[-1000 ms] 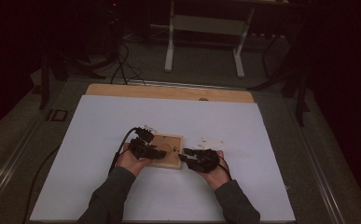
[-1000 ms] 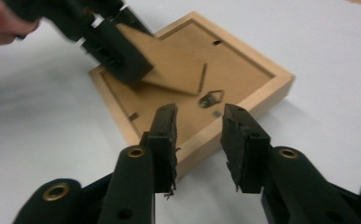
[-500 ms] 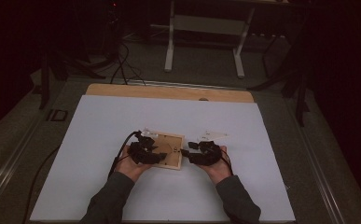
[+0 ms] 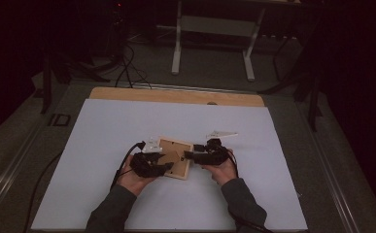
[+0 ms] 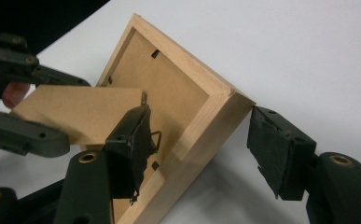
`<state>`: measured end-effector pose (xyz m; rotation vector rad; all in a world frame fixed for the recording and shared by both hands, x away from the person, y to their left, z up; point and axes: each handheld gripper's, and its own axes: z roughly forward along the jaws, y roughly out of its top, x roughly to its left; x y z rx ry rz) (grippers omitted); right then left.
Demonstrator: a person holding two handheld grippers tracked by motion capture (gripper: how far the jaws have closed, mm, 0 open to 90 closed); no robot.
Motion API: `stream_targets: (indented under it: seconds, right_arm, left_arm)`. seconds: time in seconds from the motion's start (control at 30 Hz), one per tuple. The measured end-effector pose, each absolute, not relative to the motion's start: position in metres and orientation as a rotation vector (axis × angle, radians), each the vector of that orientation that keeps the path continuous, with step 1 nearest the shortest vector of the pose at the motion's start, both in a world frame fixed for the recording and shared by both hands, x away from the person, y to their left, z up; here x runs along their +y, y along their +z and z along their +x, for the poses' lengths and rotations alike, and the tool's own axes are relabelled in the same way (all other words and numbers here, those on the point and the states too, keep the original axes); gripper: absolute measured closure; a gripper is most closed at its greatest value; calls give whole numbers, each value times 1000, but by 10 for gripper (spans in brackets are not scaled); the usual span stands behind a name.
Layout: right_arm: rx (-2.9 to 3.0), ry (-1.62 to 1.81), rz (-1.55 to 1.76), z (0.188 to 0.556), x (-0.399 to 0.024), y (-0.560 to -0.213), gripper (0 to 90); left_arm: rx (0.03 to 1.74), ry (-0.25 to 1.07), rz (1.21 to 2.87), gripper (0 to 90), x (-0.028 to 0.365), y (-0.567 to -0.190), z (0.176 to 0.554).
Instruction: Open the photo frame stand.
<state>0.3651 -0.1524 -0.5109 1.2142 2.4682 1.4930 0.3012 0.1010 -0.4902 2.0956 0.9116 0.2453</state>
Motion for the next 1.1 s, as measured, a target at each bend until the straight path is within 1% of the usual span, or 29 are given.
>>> stream_targets:
  seconds: [0.13,0.37,0.5,0.7,0.87,1.1]
  right_arm:
    - [2497,1541,1267,369,-155,-515,386]
    - [2471,1603,1247,367,-157,-513,487]
    - [2451,1599,1210,363,-158,-510,503]
    - [2387,1601,1158,359,-160,-500,555]
    - [2346,1568,1092,354,-159,-491,578]
    - [2316,1517,1046,351,-156,-486,586]
  left_arm:
    - [864,256,2086,595,100,-488,298]
    - [874,219,2096,598,104,-489,302]
    - [880,218,2098,602,103,-490,303]
    - [896,222,2102,618,100,-492,306]
    - [910,227,2115,629,97,-497,309]
    - [929,250,2115,627,95,-500,314]
